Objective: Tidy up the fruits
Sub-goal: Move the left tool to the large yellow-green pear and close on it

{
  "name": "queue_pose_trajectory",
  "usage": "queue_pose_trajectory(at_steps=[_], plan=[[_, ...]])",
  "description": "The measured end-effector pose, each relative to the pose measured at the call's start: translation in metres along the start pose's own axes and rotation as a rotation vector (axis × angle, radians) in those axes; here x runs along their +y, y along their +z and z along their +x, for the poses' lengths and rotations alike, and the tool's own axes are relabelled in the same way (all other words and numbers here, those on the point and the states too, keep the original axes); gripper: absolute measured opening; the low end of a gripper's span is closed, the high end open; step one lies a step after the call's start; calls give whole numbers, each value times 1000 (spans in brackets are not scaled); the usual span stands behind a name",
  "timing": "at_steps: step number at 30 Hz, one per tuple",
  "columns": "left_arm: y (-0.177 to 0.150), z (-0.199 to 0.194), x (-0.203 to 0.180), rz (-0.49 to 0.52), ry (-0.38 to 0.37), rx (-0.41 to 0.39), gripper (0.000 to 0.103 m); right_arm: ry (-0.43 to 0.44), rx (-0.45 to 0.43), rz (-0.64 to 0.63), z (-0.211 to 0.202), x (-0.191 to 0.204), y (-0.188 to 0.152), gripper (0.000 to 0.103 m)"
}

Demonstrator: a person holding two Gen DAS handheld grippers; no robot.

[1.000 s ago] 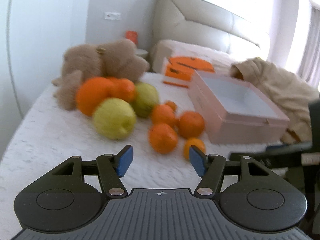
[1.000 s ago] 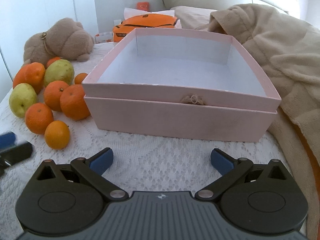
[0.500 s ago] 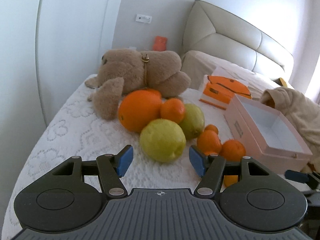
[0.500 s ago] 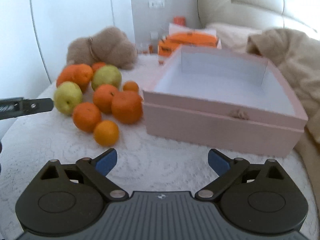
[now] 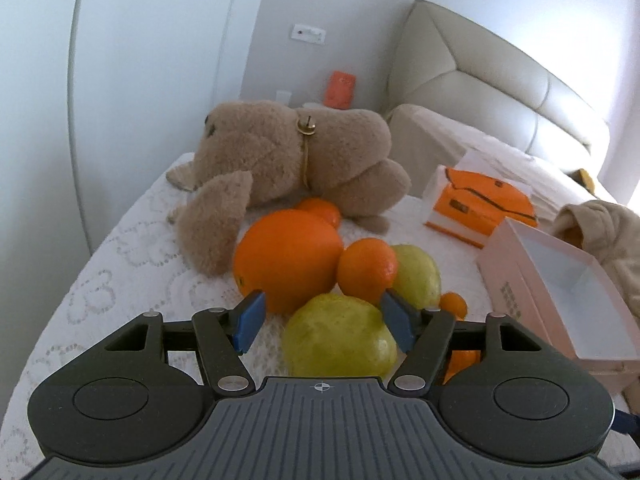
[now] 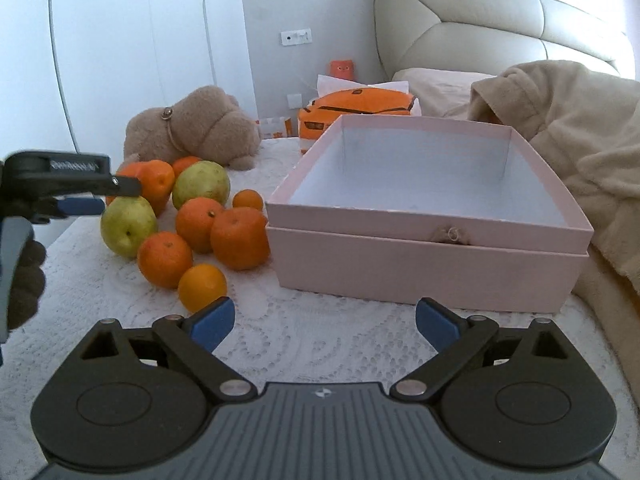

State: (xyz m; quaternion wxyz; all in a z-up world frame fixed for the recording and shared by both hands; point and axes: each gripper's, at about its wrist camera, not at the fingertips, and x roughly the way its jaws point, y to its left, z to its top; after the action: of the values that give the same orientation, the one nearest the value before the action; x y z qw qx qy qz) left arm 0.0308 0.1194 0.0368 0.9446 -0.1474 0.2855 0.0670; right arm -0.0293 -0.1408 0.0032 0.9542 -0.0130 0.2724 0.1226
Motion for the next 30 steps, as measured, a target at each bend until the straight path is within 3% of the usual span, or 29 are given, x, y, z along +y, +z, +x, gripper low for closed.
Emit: queue_pose_trajectory(at_steps=[6, 11, 17, 26, 30], plan=[[-13, -16, 14, -44, -108, 66, 74, 17, 41, 15, 7, -1, 0, 98], [-19, -15, 5, -11, -137, 96, 74, 16, 46, 13, 7, 0, 0, 98], [-23, -6, -8, 36, -111, 106, 73, 9, 55, 19, 8, -1, 0, 98], [-21, 4, -5, 49, -62, 109, 70, 4, 69, 23, 10, -1, 1, 98], [-23, 5, -1, 29, -73, 110, 70, 4, 69, 23, 11, -1, 1, 98]])
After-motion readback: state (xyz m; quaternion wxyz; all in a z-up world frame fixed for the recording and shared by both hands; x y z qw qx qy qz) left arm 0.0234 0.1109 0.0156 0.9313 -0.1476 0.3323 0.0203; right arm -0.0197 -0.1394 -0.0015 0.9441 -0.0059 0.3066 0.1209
